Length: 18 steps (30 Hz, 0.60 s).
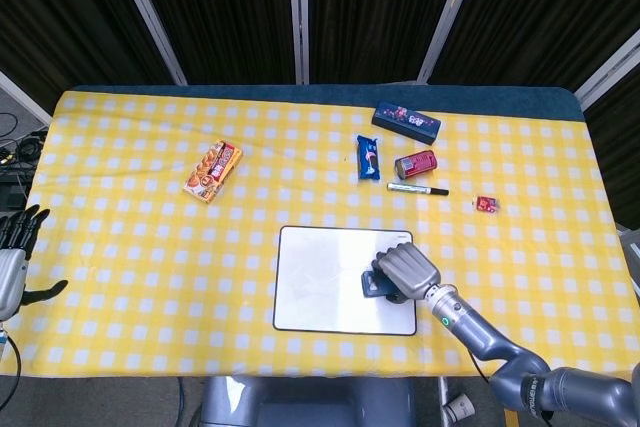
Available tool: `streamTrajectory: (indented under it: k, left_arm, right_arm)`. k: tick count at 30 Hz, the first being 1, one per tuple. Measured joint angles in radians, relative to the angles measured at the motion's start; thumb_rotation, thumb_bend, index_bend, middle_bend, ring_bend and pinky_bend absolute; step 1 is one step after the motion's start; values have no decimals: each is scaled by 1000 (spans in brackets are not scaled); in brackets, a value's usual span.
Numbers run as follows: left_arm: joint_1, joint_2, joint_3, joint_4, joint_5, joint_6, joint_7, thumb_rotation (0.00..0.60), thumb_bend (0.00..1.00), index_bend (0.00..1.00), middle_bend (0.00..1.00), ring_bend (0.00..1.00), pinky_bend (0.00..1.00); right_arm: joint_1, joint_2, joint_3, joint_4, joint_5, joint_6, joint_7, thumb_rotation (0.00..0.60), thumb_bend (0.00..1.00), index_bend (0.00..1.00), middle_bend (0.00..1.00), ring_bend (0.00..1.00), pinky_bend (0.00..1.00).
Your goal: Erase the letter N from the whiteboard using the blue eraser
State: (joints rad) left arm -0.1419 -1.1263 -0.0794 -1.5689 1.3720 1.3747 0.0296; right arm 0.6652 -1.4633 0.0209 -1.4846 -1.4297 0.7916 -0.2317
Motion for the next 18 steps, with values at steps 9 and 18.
streamTrajectory:
  k: [9, 18]
  left_arm:
    - [-2, -2, 0, 2, -6, -5, 4, 600, 0, 0, 0, 0, 0]
    - [-3, -1, 0, 5, -9, -7, 0, 600, 0, 0, 0, 0, 0]
  right_arm:
    - [9, 3, -25, -29, -41, 15, -17, 600, 497, 557, 599, 502, 519]
    - [10, -17, 8, 95, -7, 47, -20, 600, 508, 558, 600, 504, 519]
